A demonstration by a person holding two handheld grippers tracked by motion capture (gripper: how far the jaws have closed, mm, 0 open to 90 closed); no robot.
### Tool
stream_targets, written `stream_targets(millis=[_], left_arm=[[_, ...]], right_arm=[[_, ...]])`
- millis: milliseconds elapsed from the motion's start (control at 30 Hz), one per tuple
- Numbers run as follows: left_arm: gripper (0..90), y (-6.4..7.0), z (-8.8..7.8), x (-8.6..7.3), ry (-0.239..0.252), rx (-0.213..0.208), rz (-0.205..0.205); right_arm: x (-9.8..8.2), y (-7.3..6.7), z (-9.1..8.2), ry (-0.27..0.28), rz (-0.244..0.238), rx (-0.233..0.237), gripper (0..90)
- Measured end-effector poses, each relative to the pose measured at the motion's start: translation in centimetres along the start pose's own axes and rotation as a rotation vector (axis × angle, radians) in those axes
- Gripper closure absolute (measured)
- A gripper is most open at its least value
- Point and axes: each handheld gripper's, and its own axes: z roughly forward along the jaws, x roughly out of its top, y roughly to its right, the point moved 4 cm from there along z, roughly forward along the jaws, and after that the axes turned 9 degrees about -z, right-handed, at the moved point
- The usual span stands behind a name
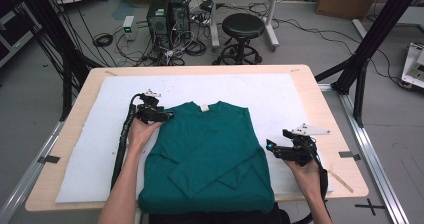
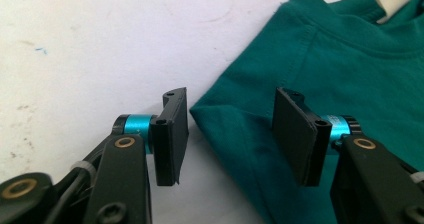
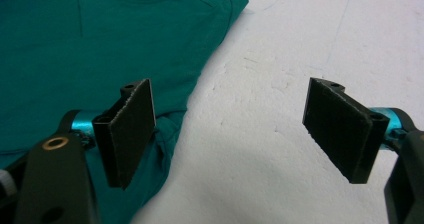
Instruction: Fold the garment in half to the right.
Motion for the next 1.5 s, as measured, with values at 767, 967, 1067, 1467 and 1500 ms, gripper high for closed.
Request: stream_targets(millis=[767, 967, 1067, 1467, 1500], left_arm=[[74.1, 0.5, -0.1, -0.8, 0.059, -0.064, 0.066], [80.9, 0.6, -0.1, -0.9, 0.058, -0.083, 0.061], [81.1, 0.6, -0.1, -0.9, 0.059, -0.085, 0.058], [81.3, 0.6, -0.1, -0.9, 0.060, -0.080, 0.064], [81.3, 0.6, -0.1, -0.9, 0.061, -0.079, 0.065]], right_arm=[[0.3, -1.0, 0.5, -0.008, -0.024, 0.010, 21.6], [0.5, -1.3, 0.6, -0.010, -0.025, 0.025, 21.8], [0.7, -1.5, 0.9, -0.016, -0.023, 0.043, 23.8], [4.7, 0.1, 3.4, -0.055, -0.032, 0.039, 26.7], [5.1, 0.2, 4.1, -0.079, -0.030, 0.041, 26.7]])
